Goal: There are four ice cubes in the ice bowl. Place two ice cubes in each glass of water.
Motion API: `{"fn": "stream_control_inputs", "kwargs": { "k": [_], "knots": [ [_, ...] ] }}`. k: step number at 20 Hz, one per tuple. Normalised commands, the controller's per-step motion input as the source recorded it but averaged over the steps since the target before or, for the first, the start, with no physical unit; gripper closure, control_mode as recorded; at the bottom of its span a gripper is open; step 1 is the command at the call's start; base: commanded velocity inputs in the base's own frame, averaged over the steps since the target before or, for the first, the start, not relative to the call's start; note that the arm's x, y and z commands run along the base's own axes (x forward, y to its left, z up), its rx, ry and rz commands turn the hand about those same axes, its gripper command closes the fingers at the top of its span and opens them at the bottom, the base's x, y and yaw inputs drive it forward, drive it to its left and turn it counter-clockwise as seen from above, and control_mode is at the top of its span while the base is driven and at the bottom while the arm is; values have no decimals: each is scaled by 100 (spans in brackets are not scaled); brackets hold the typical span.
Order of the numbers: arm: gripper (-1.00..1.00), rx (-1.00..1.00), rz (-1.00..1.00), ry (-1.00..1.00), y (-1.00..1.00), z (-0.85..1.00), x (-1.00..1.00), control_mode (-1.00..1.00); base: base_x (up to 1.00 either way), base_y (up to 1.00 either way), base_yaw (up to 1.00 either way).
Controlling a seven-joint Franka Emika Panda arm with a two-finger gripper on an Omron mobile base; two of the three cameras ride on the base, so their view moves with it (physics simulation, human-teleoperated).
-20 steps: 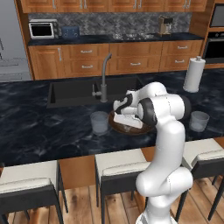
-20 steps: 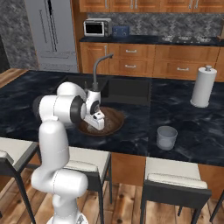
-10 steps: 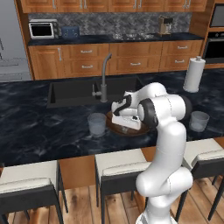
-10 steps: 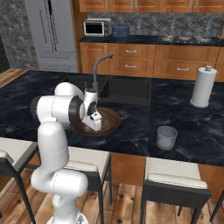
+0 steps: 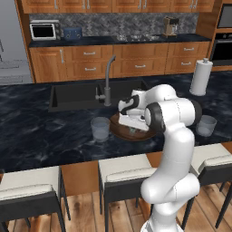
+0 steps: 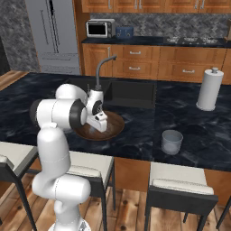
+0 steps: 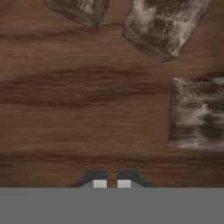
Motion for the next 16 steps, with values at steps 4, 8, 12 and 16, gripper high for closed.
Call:
{"fn": "stream_control_inputs", "kwargs": {
  "k": [4, 8, 12, 16],
  "knots": [
    [100, 3, 0, 6, -1, 44, 0, -100, 0, 0, 0],
    [100, 4, -4, 9, 0, 48, 0, -100, 0, 0, 0],
    [100, 7, -13, 11, 8, 14, -3, -100, 0, 0, 0],
    [100, 5, -18, 9, 49, 11, 0, -100, 0, 0, 0]
  ]
}}
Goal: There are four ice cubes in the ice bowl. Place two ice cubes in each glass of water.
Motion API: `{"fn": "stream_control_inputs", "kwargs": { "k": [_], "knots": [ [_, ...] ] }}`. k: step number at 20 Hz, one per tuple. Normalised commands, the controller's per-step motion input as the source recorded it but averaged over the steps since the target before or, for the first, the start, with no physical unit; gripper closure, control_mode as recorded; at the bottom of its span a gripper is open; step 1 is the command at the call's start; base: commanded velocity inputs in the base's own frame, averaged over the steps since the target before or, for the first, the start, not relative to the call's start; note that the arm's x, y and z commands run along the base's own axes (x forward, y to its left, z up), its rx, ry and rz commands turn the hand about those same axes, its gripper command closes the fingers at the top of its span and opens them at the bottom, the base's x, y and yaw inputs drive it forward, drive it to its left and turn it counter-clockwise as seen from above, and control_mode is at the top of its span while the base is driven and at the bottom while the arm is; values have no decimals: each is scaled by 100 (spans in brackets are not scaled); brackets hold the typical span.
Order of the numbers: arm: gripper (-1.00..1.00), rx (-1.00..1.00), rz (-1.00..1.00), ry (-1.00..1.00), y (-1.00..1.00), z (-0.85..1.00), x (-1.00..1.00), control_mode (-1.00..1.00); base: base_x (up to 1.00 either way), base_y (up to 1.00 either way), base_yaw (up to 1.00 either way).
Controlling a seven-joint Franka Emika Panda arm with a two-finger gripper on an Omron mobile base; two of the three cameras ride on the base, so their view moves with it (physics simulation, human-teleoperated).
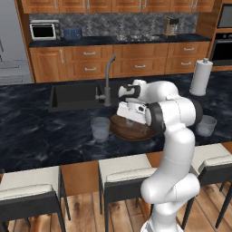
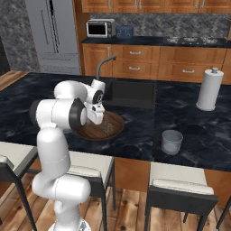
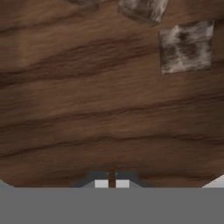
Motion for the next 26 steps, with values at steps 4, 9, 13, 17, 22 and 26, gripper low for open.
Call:
{"fn": "stream_control_inputs", "kwargs": {
  "k": [4, 9, 13, 17, 22, 26],
  "knots": [
    [100, 2, -16, 8, 26, 21, 6, -100, 0, 0, 0],
    [100, 0, -11, 5, 2, 38, 5, -100, 0, 0, 0],
    [100, 0, -11, 3, 11, 33, 0, -100, 0, 0, 0],
    [100, 0, -11, 0, 58, 8, 3, -100, 0, 0, 0],
    [100, 0, -10, 0, 56, 0, 13, -100, 0, 0, 0],
    [100, 0, -9, 0, 32, 0, 27, -100, 0, 0, 0]
  ]
}}
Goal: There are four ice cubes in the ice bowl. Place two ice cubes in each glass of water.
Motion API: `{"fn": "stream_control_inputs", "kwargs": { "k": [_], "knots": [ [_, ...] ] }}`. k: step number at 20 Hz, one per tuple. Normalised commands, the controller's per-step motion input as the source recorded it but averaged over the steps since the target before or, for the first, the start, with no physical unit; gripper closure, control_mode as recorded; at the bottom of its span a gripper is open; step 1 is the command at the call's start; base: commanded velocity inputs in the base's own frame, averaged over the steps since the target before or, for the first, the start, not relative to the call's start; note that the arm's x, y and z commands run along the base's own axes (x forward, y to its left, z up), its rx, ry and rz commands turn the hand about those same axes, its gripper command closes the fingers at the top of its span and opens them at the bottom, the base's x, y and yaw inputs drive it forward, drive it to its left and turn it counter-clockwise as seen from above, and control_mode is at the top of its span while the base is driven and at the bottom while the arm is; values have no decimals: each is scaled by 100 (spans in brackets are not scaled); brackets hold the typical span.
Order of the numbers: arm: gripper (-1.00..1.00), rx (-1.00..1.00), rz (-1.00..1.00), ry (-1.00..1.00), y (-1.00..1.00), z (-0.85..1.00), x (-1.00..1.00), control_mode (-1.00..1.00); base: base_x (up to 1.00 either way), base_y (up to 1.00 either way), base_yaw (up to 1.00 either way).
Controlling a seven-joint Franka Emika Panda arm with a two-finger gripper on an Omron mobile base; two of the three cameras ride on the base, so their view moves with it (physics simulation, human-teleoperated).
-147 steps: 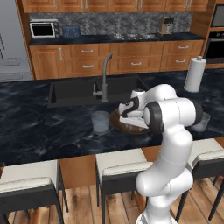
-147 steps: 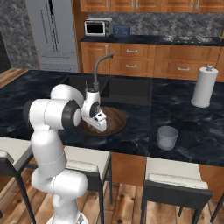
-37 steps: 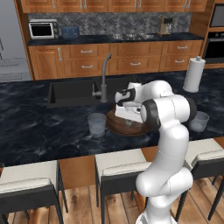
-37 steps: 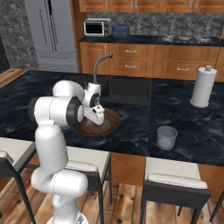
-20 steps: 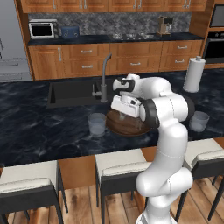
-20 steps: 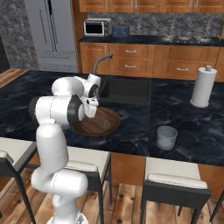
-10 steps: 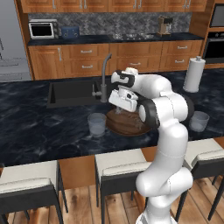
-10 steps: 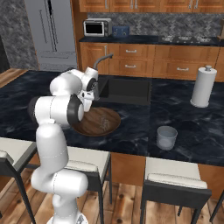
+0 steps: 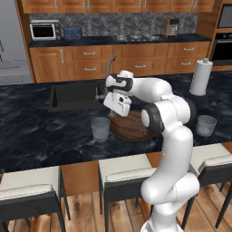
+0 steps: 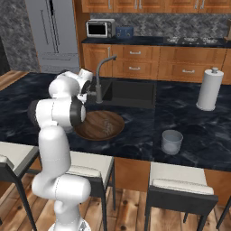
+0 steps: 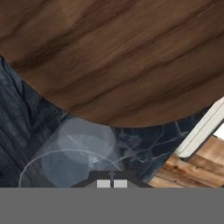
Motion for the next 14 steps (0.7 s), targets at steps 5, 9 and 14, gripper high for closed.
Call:
{"fn": "stream_control_inputs", "kwargs": {
  "k": [5, 9, 14],
  "knots": [
    [100, 0, -8, 0, 25, 0, 33, -100, 0, 0, 0],
    [100, 0, -7, 0, 25, 0, 30, -100, 0, 0, 0],
    [100, 0, -5, 0, 25, -3, 28, -100, 0, 0, 0]
  ]
}}
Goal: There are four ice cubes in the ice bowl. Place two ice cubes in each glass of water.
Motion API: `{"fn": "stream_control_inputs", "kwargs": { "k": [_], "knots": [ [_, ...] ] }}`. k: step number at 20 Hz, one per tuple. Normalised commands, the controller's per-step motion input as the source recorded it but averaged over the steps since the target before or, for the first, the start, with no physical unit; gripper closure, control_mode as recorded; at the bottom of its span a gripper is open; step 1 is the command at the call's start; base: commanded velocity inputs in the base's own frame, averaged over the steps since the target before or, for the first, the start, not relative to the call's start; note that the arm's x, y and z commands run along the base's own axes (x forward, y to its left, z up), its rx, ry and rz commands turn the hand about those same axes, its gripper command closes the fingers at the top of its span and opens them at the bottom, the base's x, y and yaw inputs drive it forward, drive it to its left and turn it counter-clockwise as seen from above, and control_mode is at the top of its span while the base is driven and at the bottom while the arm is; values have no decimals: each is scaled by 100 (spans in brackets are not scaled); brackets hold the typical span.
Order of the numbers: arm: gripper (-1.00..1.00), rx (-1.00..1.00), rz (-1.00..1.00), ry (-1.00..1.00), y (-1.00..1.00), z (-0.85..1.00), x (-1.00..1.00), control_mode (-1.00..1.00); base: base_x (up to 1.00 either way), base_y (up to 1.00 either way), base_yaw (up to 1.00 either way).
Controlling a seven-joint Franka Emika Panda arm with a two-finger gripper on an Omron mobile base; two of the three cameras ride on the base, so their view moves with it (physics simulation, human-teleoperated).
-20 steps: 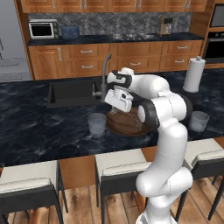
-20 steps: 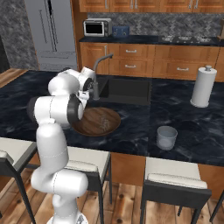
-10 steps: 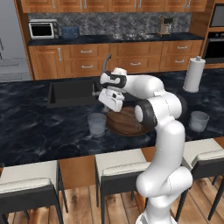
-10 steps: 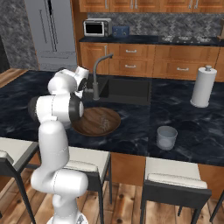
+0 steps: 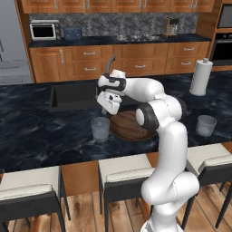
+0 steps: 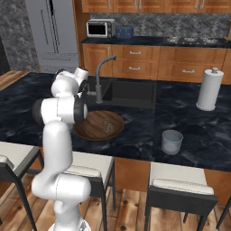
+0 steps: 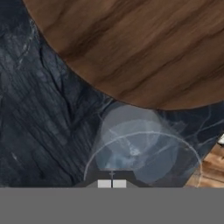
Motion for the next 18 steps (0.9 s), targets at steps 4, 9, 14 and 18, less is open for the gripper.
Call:
{"fn": "stream_control_inputs", "kwargs": {
  "k": [4, 9, 14, 18],
  "knots": [
    [100, 0, -3, 0, 26, -14, 22, -100, 0, 0, 0],
    [100, 1, -1, 1, 14, -19, 12, -100, 0, 0, 0],
    [100, 2, 0, 1, -13, 10, -3, -100, 0, 0, 0],
    [100, 1, 0, 1, -76, 36, -42, -100, 0, 0, 0]
  ]
}}
